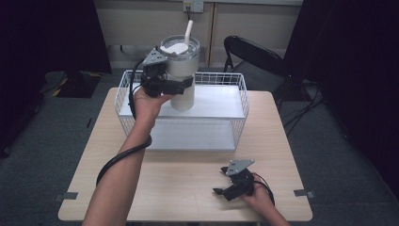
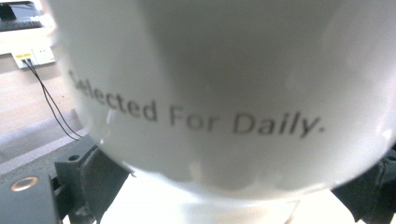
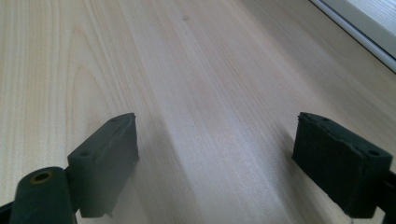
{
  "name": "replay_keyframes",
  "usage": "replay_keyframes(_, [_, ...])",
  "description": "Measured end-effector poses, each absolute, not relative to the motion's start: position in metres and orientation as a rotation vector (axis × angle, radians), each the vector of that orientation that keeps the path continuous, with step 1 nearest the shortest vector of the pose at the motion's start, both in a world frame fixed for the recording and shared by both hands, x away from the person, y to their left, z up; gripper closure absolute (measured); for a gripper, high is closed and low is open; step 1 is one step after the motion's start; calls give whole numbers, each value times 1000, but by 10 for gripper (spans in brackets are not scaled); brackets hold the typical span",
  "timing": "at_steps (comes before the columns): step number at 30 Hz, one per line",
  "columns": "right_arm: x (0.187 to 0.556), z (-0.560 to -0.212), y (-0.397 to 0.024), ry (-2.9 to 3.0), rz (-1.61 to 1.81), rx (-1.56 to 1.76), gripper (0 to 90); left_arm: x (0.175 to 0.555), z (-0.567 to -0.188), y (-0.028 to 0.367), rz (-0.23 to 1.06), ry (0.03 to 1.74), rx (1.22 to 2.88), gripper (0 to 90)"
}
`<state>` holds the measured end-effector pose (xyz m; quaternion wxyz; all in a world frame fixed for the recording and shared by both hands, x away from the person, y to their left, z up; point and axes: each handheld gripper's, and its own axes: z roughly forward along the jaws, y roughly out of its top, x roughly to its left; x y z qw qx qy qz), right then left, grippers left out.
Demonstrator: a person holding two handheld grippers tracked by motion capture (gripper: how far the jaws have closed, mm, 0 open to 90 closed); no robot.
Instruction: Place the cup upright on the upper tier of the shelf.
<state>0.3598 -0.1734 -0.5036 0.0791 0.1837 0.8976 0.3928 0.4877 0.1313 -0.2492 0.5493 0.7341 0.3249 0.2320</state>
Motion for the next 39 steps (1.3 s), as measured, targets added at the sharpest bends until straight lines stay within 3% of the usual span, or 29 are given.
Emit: replay_keyframes(39, [360,-504,-173,2685,1176,554,137,461,-248,162,541,784,1784,157])
